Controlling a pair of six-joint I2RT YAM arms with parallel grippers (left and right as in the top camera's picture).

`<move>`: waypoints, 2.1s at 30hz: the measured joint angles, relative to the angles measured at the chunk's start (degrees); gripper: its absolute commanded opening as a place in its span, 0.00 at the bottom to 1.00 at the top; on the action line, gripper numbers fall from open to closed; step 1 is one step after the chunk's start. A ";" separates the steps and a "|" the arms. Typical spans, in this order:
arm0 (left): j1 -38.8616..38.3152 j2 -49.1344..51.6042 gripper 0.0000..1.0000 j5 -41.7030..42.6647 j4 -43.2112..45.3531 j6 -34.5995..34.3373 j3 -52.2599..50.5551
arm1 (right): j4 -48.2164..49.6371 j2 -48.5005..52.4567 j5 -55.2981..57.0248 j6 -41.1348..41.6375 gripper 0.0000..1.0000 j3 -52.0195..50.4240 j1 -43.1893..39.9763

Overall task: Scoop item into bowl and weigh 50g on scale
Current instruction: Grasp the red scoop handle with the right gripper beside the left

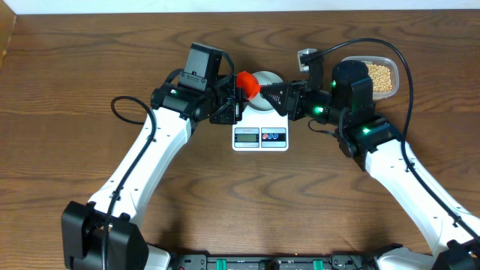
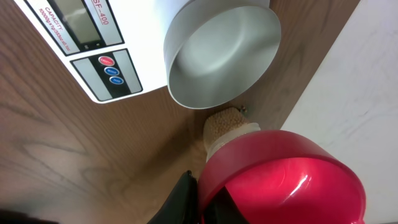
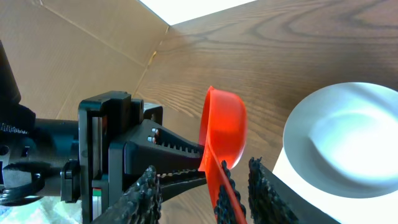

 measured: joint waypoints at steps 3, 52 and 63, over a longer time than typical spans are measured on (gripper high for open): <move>-0.20 0.00 0.07 0.00 -0.02 -0.59 0.00 | 0.00 0.00 0.17 0.04 0.39 0.00 0.02; -1.20 0.00 0.43 0.02 -0.02 -0.74 0.00 | -0.46 0.00 2.01 0.37 0.01 0.00 1.29; -1.18 0.00 0.91 0.00 -0.04 -1.22 0.00 | -0.52 0.00 2.25 0.37 0.01 0.00 1.29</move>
